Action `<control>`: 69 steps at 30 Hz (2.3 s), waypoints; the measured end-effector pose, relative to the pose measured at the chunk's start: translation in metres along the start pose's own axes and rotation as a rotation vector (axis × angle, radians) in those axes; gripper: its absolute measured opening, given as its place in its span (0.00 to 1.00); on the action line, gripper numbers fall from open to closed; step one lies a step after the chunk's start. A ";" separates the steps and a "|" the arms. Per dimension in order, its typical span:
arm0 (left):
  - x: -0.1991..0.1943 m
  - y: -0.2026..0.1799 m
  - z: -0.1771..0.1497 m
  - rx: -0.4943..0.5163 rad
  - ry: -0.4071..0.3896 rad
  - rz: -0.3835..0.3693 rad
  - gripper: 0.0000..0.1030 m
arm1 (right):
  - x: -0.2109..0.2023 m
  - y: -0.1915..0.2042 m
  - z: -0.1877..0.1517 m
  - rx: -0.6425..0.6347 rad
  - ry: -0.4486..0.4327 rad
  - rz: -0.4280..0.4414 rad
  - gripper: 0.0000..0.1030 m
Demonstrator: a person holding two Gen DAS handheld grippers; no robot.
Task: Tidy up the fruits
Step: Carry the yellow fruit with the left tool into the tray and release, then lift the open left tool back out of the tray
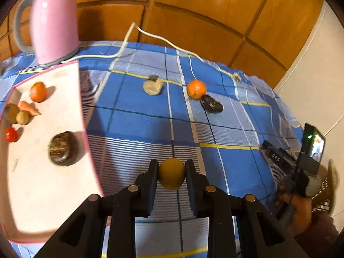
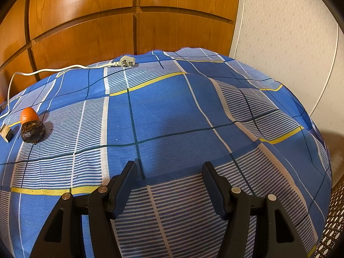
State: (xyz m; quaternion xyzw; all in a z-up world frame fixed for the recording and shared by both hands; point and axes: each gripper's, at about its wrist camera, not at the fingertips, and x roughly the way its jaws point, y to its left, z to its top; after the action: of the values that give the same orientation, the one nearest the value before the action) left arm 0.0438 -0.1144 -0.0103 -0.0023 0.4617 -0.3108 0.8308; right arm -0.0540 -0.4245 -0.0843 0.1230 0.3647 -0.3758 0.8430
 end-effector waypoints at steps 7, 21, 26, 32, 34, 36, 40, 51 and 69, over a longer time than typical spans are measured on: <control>-0.040 0.040 -0.006 -0.100 -0.080 0.031 0.25 | 0.000 -0.001 0.000 0.000 0.000 -0.001 0.62; -0.102 0.158 -0.046 -0.404 -0.200 0.180 0.25 | 0.002 0.002 -0.001 -0.009 0.003 -0.011 0.62; -0.108 0.180 -0.053 -0.450 -0.221 0.197 0.25 | 0.002 0.005 -0.001 -0.018 0.005 -0.021 0.62; -0.109 0.179 -0.039 -0.418 -0.259 0.236 0.25 | 0.000 0.007 -0.002 -0.026 0.003 -0.032 0.62; -0.107 0.177 -0.035 -0.406 -0.267 0.260 0.25 | 0.000 0.008 -0.003 -0.030 0.003 -0.037 0.62; -0.104 0.174 -0.030 -0.391 -0.268 0.291 0.25 | 0.000 0.008 -0.003 -0.032 0.002 -0.039 0.62; -0.098 0.171 -0.024 -0.365 -0.267 0.323 0.25 | 0.000 0.007 -0.003 -0.030 0.002 -0.036 0.62; -0.074 0.177 -0.012 -0.364 -0.222 0.400 0.25 | 0.000 0.006 -0.003 -0.026 0.002 -0.031 0.62; -0.088 0.164 -0.049 -0.412 -0.229 0.414 0.62 | 0.001 0.006 -0.003 -0.027 0.006 -0.031 0.62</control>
State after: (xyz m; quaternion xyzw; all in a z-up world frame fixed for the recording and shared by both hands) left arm 0.0567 0.0772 -0.0185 -0.1114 0.4090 -0.0327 0.9051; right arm -0.0509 -0.4195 -0.0875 0.1073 0.3741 -0.3835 0.8375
